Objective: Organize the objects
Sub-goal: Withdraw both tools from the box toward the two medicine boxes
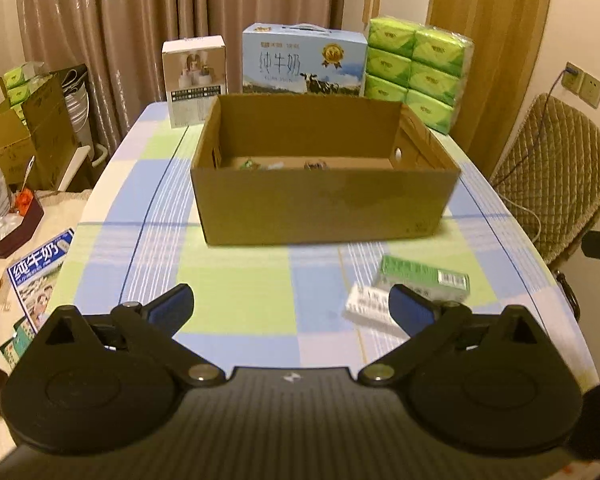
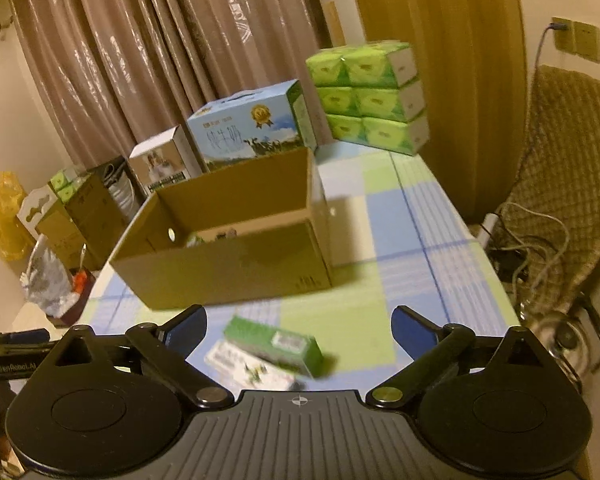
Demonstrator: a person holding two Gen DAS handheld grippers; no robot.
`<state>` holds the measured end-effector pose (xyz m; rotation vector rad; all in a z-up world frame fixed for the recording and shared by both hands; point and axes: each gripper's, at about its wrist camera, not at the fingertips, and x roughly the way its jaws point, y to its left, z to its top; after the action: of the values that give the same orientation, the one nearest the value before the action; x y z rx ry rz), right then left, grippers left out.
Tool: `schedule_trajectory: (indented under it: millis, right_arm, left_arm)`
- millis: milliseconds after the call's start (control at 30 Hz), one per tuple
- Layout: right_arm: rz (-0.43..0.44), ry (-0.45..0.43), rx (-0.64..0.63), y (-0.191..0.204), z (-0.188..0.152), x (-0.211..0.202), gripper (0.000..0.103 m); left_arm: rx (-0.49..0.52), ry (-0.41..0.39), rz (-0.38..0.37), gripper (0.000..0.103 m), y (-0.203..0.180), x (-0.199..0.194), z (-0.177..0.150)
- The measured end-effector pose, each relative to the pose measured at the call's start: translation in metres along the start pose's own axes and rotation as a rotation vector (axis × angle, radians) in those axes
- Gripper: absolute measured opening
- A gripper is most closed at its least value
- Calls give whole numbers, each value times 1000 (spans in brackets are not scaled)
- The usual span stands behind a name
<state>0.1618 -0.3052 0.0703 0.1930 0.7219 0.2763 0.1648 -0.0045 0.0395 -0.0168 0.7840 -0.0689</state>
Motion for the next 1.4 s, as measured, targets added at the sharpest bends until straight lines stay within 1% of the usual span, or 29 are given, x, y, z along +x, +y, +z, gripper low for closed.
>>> schedule_trajectory:
  millis: [100,167,300,600,767,933,1067,1167,1233,1300,1400]
  right_arm:
    - [-13,10,-31,2,-16,-10,97]
    - [-7,23,-36,1,-25,-15,98]
    - [-11,40,-48,1,-39,-17,98]
    - [-15,50,-107,2,-55,-15,98]
    - [-7,56,-127,0,-60,-7,98]
    - [0,75,-177,-2,-61,12,98]
    - [35,97,-211,-3,-60,32,97]
    - [46,118,-260,-2,-56,52,90]
    - [53,133,-289,-2,-53,66,82]
    - [68,148,-312,-2,-52,81,77]
    - [89,173,-354,-3,-48,106,74]
  left_arm:
    - [4,8,-4,102,-4,-8,-12]
    - [1,17,-9,102,-7,-11,-20]
    - [-1,32,-12,102,-10,-15,-30]
    - [14,48,-12,102,-22,-18,-40]
    - [18,56,-14,102,-27,-13,-42]
    - [24,70,-13,102,-30,1,-41]
    - [26,83,-9,102,-32,18,-38]
    - [34,94,-7,102,-34,34,-35]
    - [38,97,-6,102,-35,45,-33]
    - [40,103,-4,102,-35,56,-31]
    - [35,114,-11,102,-34,72,-28]
